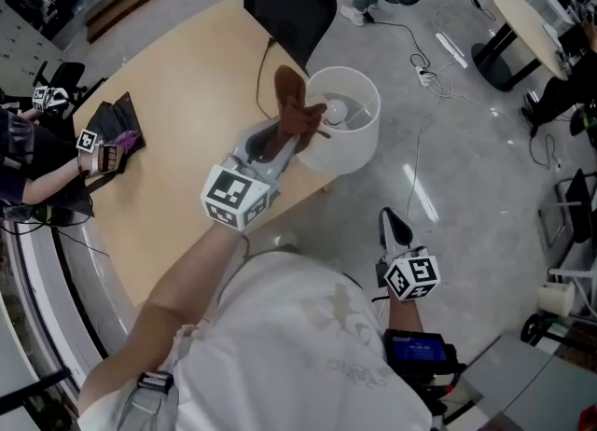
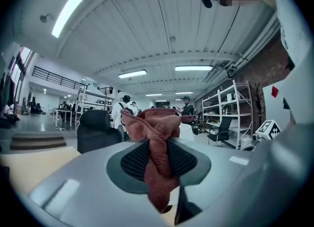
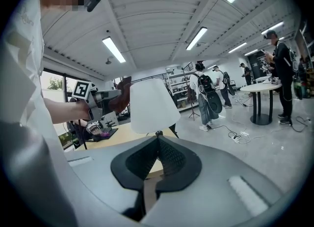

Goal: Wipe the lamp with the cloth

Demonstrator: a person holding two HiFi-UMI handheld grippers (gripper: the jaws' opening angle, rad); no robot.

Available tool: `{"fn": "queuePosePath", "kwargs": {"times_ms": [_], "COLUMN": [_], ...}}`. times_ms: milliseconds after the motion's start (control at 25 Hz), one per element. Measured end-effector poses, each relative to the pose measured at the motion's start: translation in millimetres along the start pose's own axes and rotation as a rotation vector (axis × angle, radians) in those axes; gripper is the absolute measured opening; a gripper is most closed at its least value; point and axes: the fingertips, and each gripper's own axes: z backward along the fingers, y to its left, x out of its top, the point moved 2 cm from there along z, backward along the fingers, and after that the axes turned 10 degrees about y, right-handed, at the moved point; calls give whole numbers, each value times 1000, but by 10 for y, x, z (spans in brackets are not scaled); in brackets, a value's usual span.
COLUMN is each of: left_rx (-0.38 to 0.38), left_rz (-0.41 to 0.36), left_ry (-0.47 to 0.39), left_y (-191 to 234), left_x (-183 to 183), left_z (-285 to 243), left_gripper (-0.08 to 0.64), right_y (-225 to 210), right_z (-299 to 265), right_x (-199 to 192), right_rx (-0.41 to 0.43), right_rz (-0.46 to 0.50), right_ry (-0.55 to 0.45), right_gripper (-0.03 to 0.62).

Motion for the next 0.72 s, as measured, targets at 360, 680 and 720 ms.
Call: {"fn": "queuePosePath", "kwargs": {"times_ms": [360, 680, 720], "left_rx": [48, 91, 104], "left_rz": [26, 88, 101], "left_ry": [189, 345, 342], "left_y": [28, 16, 37], "left_x": [-688, -1296, -1293], "left_z": [-98, -34, 3], "left_gripper": [107, 107, 107], "right_y": [-45, -59, -66], "right_z": [161, 155, 165], "right_x": [-121, -114, -107], "right_rx": [-30, 6, 10], "right_rz": [-27, -12, -9], "right_ry": [-1, 5, 4], "right_gripper": [14, 14, 14]}}
